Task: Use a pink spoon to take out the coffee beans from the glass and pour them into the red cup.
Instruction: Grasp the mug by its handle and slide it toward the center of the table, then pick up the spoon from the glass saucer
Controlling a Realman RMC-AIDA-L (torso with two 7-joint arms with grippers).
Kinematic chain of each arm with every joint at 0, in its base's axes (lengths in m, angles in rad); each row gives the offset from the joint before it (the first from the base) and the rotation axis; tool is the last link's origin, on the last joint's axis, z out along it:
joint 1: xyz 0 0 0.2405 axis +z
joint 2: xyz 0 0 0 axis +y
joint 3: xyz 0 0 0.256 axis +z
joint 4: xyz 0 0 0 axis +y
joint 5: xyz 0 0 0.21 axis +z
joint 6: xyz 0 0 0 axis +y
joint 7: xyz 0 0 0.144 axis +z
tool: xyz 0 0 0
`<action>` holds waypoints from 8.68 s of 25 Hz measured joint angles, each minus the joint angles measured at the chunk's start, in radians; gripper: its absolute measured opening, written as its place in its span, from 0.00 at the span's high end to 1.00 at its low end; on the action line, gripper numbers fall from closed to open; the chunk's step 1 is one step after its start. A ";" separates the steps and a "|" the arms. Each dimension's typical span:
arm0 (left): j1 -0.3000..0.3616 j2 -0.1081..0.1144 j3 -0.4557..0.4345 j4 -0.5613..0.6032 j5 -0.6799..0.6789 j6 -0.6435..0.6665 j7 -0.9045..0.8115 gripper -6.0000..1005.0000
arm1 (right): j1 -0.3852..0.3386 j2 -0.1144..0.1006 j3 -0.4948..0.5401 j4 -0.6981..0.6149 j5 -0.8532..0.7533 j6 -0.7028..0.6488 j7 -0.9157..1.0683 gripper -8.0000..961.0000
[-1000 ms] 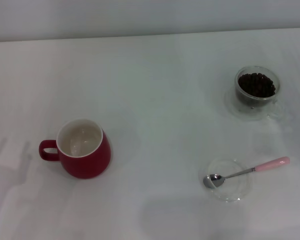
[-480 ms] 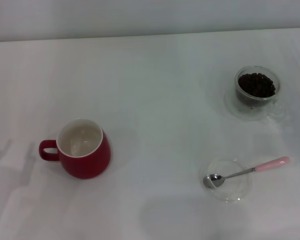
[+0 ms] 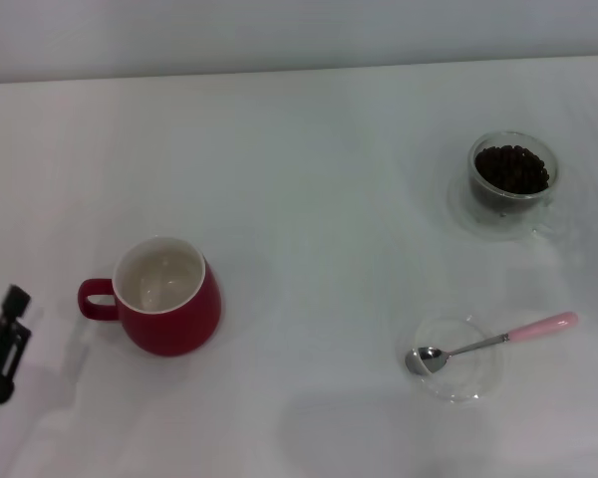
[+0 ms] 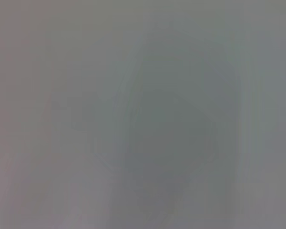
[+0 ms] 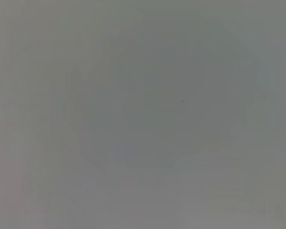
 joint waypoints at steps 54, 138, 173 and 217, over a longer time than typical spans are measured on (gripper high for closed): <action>-0.175 0.001 0.000 -0.046 0.041 0.417 0.000 0.45 | -0.033 0.000 -0.011 0.011 -0.009 0.039 0.002 0.32; -0.604 0.003 -0.010 -0.119 0.287 0.762 -0.142 0.85 | -0.023 0.000 -0.001 0.003 0.000 0.023 0.011 0.32; -0.359 0.003 -0.077 -0.057 0.265 0.423 0.000 0.54 | -0.015 0.000 -0.001 -0.013 0.000 -0.006 0.014 0.32; -0.153 0.009 -0.077 0.100 -0.203 -0.070 -0.002 0.54 | -0.331 0.011 -0.393 0.120 -0.197 0.404 0.952 0.32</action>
